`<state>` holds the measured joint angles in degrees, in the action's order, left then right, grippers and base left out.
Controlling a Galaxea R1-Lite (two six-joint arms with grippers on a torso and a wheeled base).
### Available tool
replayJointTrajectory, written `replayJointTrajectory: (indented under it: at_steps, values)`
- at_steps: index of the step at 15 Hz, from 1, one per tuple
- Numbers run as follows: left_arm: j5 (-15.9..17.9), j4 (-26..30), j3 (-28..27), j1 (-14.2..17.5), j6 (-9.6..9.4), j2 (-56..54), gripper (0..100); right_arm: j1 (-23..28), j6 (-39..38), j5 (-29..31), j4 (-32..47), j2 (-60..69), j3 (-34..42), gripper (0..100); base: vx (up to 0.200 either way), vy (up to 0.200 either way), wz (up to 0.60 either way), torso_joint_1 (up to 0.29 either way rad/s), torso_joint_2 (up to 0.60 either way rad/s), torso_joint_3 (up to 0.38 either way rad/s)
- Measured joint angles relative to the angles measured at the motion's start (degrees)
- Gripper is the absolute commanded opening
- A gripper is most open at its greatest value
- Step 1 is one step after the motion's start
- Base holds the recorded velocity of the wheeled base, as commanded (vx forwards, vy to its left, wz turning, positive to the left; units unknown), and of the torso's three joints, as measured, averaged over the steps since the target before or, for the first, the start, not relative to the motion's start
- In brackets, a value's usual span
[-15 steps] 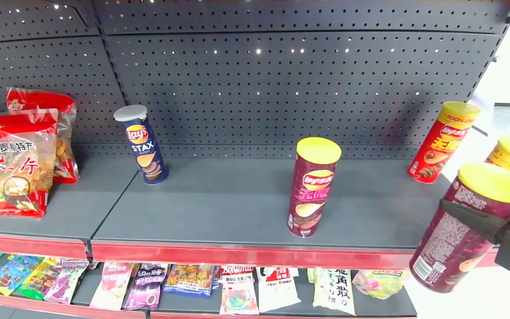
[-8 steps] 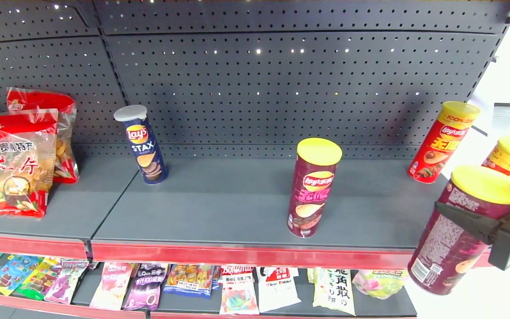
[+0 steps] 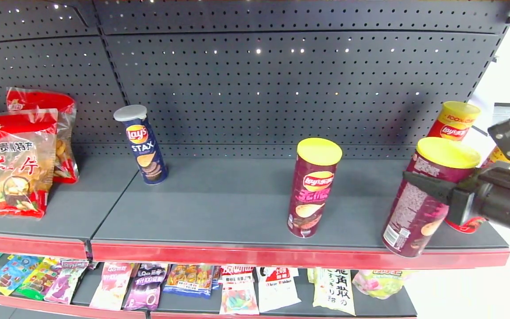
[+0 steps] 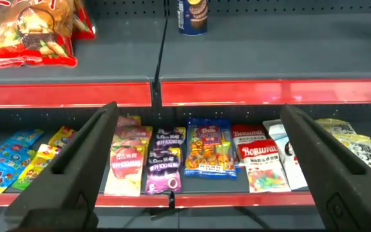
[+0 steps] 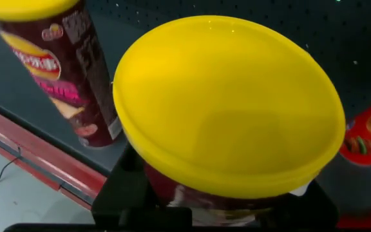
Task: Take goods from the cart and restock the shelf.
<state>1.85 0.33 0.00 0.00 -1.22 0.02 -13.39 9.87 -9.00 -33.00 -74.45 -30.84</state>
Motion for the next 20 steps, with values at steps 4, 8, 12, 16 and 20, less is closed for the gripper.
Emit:
replayJointTrajectory:
  at_steps: [4, 8, 12, 16, 20]
  values:
    - [0.0, 0.0, 0.0, 0.0, 0.0, 0.0, 100, 1.9, 0.1, -4.4, -5.6, -10.3, -6.6, 0, 0.0, 0.0, 0.0, 0.0, 0.0, 0.0]
    - [0.0, 0.0, 0.0, 0.0, 0.02, 0.0, 100, 3.9, 0.4, -7.0, -6.3, -18.1, -14.6, 0, 0.0, 0.0, 0.0, 0.0, 0.0, 0.0]
    - [0.0, 0.0, 0.0, 0.0, 0.0, 0.0, 100, 3.0, 0.3, -5.1, -6.3, -26.0, -24.5, 0, 0.0, 0.0, 0.0, 0.0, 0.0, 0.0]
    - [0.0, 0.0, 0.0, 0.0, 0.02, 0.0, 100, 1.1, -2.4, -3.2, -6.3, -32.0, -30.1, 0, 0.0, 0.0, 0.0, 0.0, 0.0, 0.0]
    - [0.0, 0.0, 0.0, 0.0, 0.02, 0.0, 100, -0.9, -2.7, -3.3, -6.1, -36.4, -34.8, 0, 0.0, 0.0, 0.0, 0.0, 0.0, 0.0]
